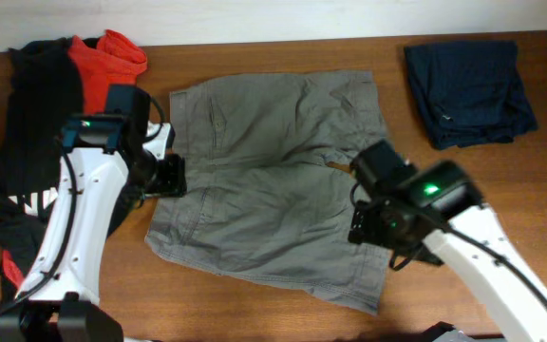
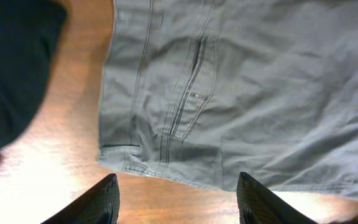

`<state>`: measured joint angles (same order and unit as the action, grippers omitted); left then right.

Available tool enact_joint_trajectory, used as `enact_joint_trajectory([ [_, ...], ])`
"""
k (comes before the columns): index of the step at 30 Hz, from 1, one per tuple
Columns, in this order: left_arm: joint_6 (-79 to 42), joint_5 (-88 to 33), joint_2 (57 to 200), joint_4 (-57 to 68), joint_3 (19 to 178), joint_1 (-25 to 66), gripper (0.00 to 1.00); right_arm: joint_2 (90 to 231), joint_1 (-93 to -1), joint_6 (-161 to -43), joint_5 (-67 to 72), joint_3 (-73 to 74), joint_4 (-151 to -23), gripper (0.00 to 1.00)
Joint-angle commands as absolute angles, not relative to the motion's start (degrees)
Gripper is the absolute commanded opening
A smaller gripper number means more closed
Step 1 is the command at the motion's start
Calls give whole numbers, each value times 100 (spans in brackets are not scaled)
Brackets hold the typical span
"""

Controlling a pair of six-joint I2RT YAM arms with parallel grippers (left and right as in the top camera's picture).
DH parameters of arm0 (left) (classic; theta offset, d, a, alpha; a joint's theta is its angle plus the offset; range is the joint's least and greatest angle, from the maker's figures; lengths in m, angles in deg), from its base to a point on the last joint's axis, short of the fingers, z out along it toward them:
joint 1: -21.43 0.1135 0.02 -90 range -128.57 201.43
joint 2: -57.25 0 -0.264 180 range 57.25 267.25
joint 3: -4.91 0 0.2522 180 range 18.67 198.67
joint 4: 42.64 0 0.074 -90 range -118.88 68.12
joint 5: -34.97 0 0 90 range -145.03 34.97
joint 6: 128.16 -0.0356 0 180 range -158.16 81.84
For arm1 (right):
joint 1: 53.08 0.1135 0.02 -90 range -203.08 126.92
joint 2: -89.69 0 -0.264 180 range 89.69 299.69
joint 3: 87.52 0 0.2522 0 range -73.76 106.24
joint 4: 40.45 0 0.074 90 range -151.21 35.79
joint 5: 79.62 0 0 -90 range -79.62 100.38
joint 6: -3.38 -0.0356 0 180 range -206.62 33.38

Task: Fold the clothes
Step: 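Move both grippers to the bottom hems of the shorts' legs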

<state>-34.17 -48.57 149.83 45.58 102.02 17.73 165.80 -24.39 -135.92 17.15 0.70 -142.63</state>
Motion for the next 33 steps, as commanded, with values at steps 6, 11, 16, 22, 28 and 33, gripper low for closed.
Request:
enact_joint_trajectory([
  [6,-2075,-4881,14937,4003,8856,1779,56,16495,-2374,-14442,760,-1670,-12770,99],
  [11,-961,-4881,14937,3500,8041,1779,56,16495,-2389,-14899,758,-2354,-12399,94],
  [16,-119,-4885,14937,2722,7273,1779,56,16495,-2389,-15636,758,-3056,-12029,83],
  [22,348,-4885,14937,1933,6775,1779,56,16499,-2389,-15636,626,-3628,-11282,81],
  [28,364,-5174,14939,1804,6725,1777,56,16502,-2385,-15590,764,-3677,-11175,81],
  [33,362,-5449,14939,1784,6664,1779,56,16506,-2385,-15142,821,-3913,-10694,81],
])
